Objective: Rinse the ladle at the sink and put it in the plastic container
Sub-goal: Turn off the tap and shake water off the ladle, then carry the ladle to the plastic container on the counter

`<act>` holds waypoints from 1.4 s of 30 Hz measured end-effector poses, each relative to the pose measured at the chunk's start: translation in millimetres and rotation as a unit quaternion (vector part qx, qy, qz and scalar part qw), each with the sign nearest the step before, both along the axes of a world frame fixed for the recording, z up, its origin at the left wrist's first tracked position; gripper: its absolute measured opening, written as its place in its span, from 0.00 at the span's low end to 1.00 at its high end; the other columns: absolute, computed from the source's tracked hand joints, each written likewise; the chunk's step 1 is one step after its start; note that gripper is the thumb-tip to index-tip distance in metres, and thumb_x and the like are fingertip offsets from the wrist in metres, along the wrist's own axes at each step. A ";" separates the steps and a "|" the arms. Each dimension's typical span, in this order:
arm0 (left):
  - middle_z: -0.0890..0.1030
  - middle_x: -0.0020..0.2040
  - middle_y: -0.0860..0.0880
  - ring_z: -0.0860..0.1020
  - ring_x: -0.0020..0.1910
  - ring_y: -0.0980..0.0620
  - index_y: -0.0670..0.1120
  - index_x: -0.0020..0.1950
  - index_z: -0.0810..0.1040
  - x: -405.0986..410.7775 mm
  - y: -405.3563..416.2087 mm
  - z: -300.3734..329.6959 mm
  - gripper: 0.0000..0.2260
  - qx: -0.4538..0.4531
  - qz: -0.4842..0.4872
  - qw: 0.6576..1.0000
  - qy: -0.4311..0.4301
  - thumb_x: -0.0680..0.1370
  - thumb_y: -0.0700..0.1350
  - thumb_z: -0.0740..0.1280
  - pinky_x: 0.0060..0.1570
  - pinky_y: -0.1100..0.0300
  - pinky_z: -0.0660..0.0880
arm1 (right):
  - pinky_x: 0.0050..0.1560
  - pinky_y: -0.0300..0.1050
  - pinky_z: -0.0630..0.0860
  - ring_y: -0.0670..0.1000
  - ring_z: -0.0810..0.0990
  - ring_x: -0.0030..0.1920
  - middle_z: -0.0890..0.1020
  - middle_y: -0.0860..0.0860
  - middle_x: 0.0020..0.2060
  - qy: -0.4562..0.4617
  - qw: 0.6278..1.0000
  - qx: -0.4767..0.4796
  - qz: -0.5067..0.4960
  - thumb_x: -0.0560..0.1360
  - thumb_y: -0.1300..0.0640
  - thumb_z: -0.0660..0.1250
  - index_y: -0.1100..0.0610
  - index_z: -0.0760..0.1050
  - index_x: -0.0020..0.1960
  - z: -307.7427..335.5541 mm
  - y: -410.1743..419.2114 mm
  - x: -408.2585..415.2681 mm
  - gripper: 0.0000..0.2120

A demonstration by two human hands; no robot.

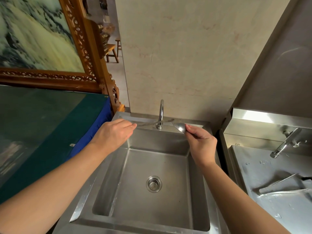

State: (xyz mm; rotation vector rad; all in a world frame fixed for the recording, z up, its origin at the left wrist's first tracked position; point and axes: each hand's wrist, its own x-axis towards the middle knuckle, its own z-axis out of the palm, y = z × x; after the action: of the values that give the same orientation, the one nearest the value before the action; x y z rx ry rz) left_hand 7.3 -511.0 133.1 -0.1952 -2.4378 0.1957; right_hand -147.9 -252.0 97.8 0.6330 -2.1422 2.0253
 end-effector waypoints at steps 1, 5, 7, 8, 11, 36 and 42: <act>0.86 0.39 0.43 0.85 0.37 0.45 0.38 0.50 0.87 0.3 0.4 0.8 0.07 -0.002 -0.001 1.000 0.004 0.73 0.32 0.75 0.30 0.52 0.83 | 0.58 0.49 0.81 0.46 0.87 0.50 0.88 0.50 0.46 0.005 1.000 -0.002 0.002 0.72 0.66 0.76 0.53 0.86 0.51 0.7 0.9 -0.1 0.11; 0.86 0.38 0.45 0.85 0.35 0.46 0.40 0.47 0.88 1.5 3.8 3.9 0.05 0.026 0.004 0.999 0.032 0.73 0.33 0.74 0.28 0.53 0.82 | 0.57 0.46 0.81 0.45 0.86 0.49 0.88 0.48 0.44 0.003 1.000 0.002 -0.005 0.72 0.66 0.76 0.54 0.86 0.50 3.4 2.1 0.1 0.10; 0.86 0.37 0.47 0.84 0.35 0.47 0.42 0.45 0.88 1.8 5.8 6.3 0.05 0.087 0.016 0.995 0.037 0.74 0.34 0.74 0.28 0.53 0.81 | 0.55 0.44 0.81 0.43 0.86 0.46 0.88 0.47 0.43 -0.027 1.000 0.003 -0.010 0.72 0.64 0.76 0.51 0.86 0.49 5.2 1.5 1.4 0.10; 0.87 0.38 0.48 0.84 0.36 0.48 0.42 0.45 0.88 2.0 6.1 8.3 0.04 0.128 0.022 0.991 0.034 0.74 0.35 0.75 0.30 0.52 0.82 | 0.55 0.44 0.81 0.42 0.86 0.45 0.88 0.47 0.42 -0.046 0.999 0.005 -0.010 0.72 0.64 0.76 0.50 0.86 0.49 5.7 1.1 2.7 0.10; 0.88 0.43 0.50 0.85 0.39 0.52 0.45 0.49 0.89 4.5 2.0 12.2 0.07 0.259 0.057 0.964 -0.004 0.72 0.39 0.77 0.40 0.53 0.84 | 0.53 0.49 0.81 0.47 0.86 0.44 0.89 0.50 0.41 -0.099 0.995 0.024 -0.014 0.73 0.62 0.76 0.51 0.87 0.49 7.9 0.0 5.8 0.08; 0.86 0.55 0.37 0.86 0.53 0.42 0.38 0.61 0.81 33.8 70.0 19.0 0.19 0.895 -0.103 0.368 -0.229 0.76 0.49 0.68 0.47 0.55 0.84 | 0.41 0.44 0.85 0.55 0.85 0.36 0.85 0.63 0.40 -0.397 0.913 0.012 -0.096 0.72 0.69 0.74 0.68 0.82 0.52 13.2 112.9 90.4 0.08; 0.84 0.60 0.35 0.84 0.59 0.40 0.39 0.57 0.85 19.4 146.9 26.0 0.17 0.886 -0.124 0.365 -0.257 0.78 0.50 0.67 0.51 0.51 0.84 | 0.40 0.44 0.86 0.58 0.85 0.40 0.85 0.66 0.43 -0.388 0.916 0.019 -0.103 0.73 0.71 0.72 0.66 0.83 0.47 20.8 195.2 85.5 0.04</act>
State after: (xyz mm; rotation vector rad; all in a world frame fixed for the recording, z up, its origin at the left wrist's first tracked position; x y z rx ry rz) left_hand 26.8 -364.1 159.2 0.4387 -1.5667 -2.7835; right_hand -62.4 -56.9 118.6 -0.4895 -2.4704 2.3540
